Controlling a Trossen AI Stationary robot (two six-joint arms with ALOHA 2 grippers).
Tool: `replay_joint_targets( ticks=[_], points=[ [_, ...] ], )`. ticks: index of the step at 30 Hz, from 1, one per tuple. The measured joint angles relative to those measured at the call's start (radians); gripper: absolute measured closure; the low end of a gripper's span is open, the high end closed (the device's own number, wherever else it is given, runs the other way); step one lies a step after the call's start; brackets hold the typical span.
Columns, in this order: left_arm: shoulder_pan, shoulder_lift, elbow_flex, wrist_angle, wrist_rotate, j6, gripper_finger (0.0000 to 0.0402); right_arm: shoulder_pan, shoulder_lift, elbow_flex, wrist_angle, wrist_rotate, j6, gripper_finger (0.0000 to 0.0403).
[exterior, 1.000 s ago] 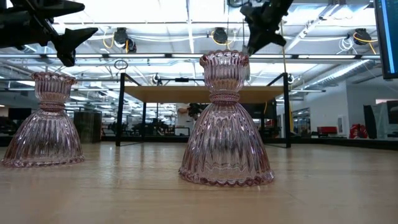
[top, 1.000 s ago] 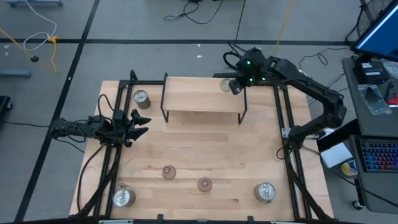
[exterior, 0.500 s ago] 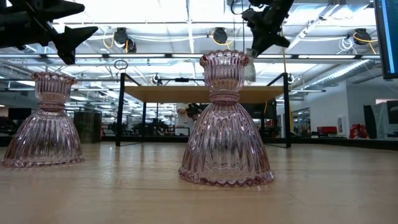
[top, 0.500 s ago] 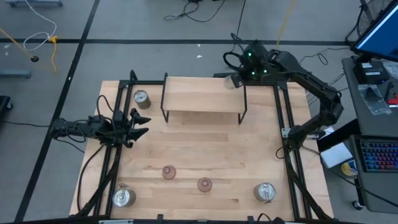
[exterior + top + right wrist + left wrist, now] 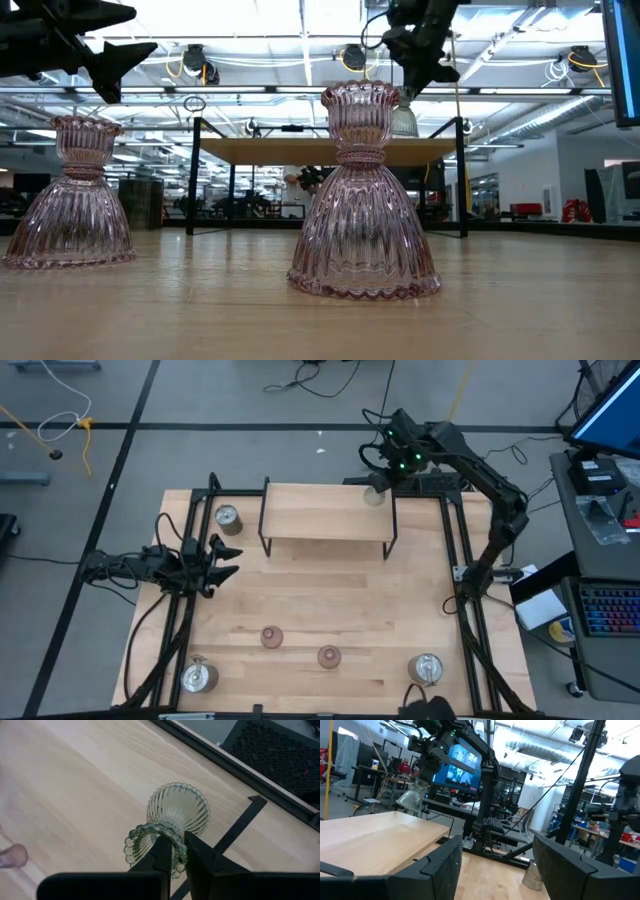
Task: Pick & Place candle stick holders
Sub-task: Put the transparent candle holder on the shelf
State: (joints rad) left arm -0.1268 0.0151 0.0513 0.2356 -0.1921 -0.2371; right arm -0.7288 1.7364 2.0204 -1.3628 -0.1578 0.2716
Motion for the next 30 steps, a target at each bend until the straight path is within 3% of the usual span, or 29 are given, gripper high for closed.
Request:
replay_joint_targets(
  ticks=[8,30],
  points=[
    [0.000,0.000,0.000,0.000,0.000,-0.001,0.0158,-0.024,0.122,0.146,-0.097,-0.031,-0.034,0.0383],
    [0.000,0.000,0.000,0.000,0.000,-0.002,0.0158,-0.089,0.181,0.149,-0.133,-0.030,-0.049,0.0372]
  ],
)
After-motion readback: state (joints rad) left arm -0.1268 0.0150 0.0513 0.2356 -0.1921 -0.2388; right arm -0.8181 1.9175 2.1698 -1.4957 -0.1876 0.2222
